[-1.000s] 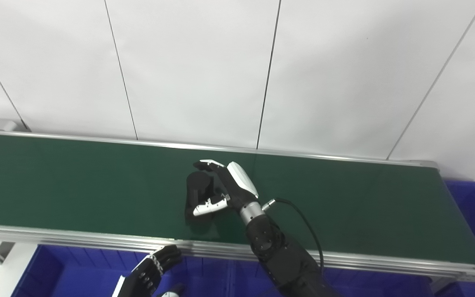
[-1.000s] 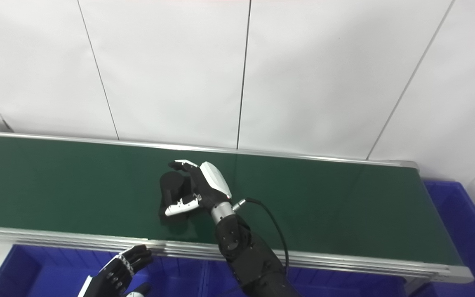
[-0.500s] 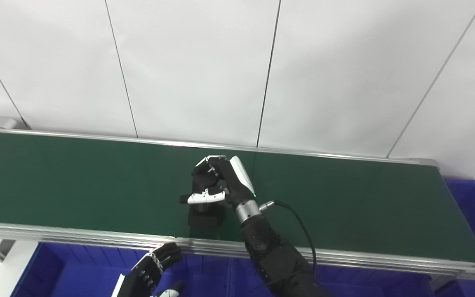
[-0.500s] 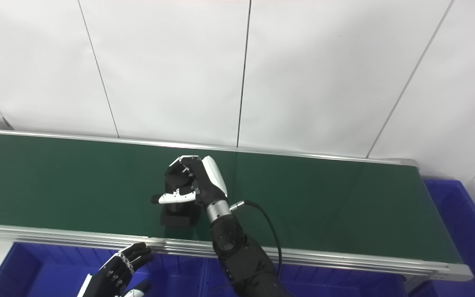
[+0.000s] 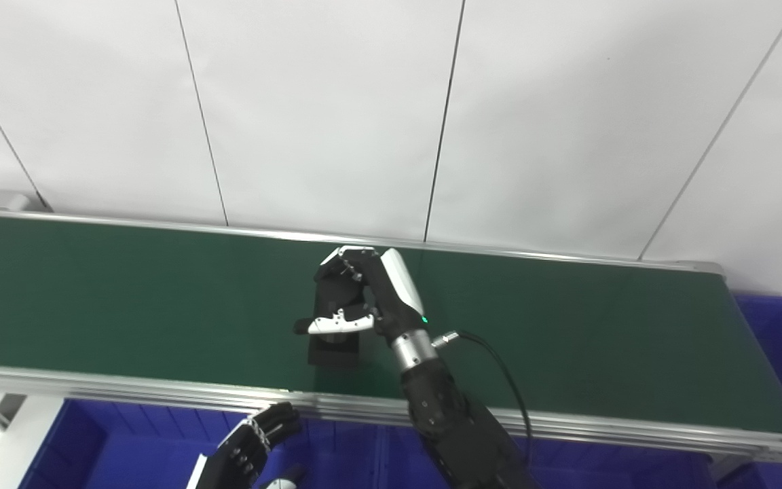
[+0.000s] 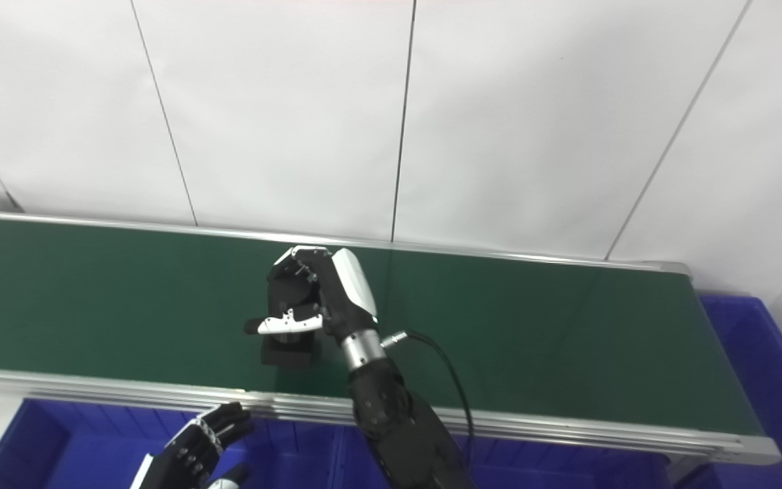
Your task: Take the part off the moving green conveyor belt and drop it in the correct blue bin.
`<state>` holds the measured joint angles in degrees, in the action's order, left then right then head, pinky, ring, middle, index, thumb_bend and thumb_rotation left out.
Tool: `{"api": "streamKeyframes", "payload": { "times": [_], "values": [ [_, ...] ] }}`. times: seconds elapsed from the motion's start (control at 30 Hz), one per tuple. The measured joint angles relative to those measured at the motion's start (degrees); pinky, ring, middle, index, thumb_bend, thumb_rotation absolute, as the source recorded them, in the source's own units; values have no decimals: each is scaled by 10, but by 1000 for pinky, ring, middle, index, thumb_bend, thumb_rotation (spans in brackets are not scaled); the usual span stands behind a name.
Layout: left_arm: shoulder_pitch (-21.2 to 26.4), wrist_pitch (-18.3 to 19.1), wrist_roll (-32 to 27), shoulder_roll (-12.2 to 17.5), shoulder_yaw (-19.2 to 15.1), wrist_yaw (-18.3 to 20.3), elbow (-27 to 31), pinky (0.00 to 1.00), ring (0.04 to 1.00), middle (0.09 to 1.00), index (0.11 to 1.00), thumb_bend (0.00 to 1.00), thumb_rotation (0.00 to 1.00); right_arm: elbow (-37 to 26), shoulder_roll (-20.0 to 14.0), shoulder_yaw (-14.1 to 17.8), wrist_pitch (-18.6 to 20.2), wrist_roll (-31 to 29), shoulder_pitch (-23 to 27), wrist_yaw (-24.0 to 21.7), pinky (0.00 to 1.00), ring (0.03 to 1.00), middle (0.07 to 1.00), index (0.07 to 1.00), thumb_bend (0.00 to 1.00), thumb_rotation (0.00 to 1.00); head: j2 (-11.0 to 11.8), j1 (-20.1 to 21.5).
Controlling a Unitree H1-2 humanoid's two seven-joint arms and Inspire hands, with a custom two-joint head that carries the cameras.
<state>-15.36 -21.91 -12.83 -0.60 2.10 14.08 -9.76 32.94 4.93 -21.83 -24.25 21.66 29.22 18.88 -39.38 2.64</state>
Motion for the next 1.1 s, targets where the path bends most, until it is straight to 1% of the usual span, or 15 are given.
{"api": "streamKeyframes", "payload": {
  "times": [0.1,0.17,0.23,0.37,0.43,0.53,0.6,0.7,0.8,0.93,1.03,1.1],
  "values": [
    [1,0,0,0,1,1,0,844,741,762,749,599,0,-108,-1,4,-1,18,-26,2,54,87,119,113,554,0,0,3],
    [1,0,2,0,2,0,0,830,742,763,751,596,0,-166,-1,6,-3,24,-42,-3,59,90,119,113,552,0,1,5],
    [1,0,3,0,2,0,0,816,742,763,751,597,0,-208,-1,8,-6,26,-58,-10,60,89,120,112,544,0,1,8],
    [4,0,3,1,2,0,-2,812,735,759,749,606,0,-259,-8,11,-6,35,-98,-30,64,92,118,107,546,0,4,17],
    [4,2,3,1,2,0,-1,832,742,761,751,605,0,-279,-14,15,-6,46,-124,-37,66,97,121,106,561,0,1,25],
    [3,7,3,2,4,0,5,846,748,761,749,612,0,-309,-25,26,-6,49,-166,-48,68,100,126,115,557,0,-4,32],
    [3,10,3,3,4,0,8,853,751,760,749,610,0,-318,-33,32,-6,49,-195,-48,67,100,129,120,561,0,-10,35],
    [1,21,3,5,6,0,16,854,752,762,748,610,0,-324,-45,47,-6,47,-255,-48,66,102,131,125,562,0,-13,39],
    [0,21,2,8,6,2,17,860,748,759,749,603,0,-319,-60,55,-6,22,-308,-49,73,111,136,128,548,0,-18,47],
    [2,23,1,11,7,5,17,841,736,753,747,622,0,-286,-75,69,-6,-38,-353,-48,77,111,131,122,522,0,-29,54],
    [2,23,0,15,8,6,17,836,734,751,747,636,0,-276,-81,80,-6,-51,-379,-43,75,106,129,121,524,0,-31,71],
    [3,26,0,16,9,6,18,840,735,748,746,644,0,-264,-85,84,-6,-50,-384,-35,74,104,128,123,527,0,-32,76]
  ]
}}
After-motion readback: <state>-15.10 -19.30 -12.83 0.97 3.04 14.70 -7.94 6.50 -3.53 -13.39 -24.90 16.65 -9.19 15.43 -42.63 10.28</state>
